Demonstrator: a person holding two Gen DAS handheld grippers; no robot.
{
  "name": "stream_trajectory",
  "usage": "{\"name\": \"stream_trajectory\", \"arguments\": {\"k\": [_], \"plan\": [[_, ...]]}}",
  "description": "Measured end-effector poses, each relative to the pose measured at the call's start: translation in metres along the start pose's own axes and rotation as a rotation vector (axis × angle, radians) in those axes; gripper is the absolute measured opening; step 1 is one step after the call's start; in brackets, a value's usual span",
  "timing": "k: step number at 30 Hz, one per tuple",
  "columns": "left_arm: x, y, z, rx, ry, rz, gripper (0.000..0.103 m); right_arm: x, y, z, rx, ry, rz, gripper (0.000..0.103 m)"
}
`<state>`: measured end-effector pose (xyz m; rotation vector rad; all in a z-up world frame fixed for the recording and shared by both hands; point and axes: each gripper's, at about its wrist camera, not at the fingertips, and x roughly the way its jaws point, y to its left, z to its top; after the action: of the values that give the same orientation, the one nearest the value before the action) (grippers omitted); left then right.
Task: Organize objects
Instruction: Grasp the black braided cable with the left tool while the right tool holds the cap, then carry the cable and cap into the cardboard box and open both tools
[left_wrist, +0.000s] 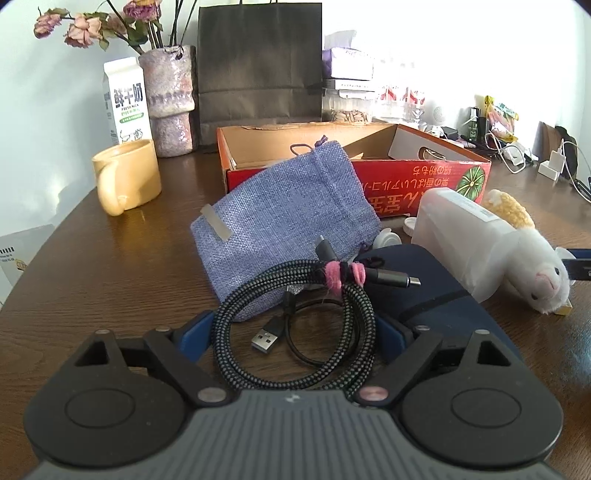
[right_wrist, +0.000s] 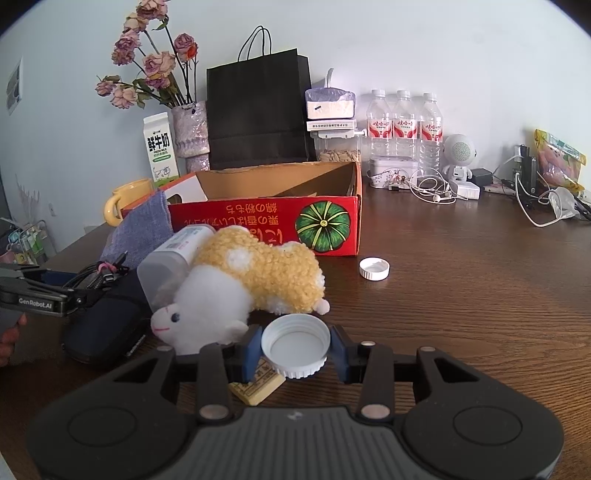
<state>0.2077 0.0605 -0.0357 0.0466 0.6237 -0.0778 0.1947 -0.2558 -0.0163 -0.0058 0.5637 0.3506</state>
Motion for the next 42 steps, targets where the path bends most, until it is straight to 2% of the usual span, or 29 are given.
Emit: {"name": "stream_trajectory", "arguments": {"k": [12,23,32,42], "plan": [[-0.035,-0.009,0.022,-0.027,-0.111,0.063,0.089,-0.006,0.007,0.014,-0.021,-0.050,0.010,0.039],[-0.038,-0.026,0.071,-0.081,-0.223,0.048,0.089,0.012,0.027,0.066,-0.081,-0.153,0.042,0.039],[-0.011,-0.038,0.108,-0.117,-0.253,0.051,0.089,0.053,0.038,0.114,-0.123,-0.184,0.047,0.039],[0.045,-0.039,0.145,-0.154,-0.245,0.072,0.089,0.116,0.038,0.157,-0.131,-0.167,0.042,0.039]]}}
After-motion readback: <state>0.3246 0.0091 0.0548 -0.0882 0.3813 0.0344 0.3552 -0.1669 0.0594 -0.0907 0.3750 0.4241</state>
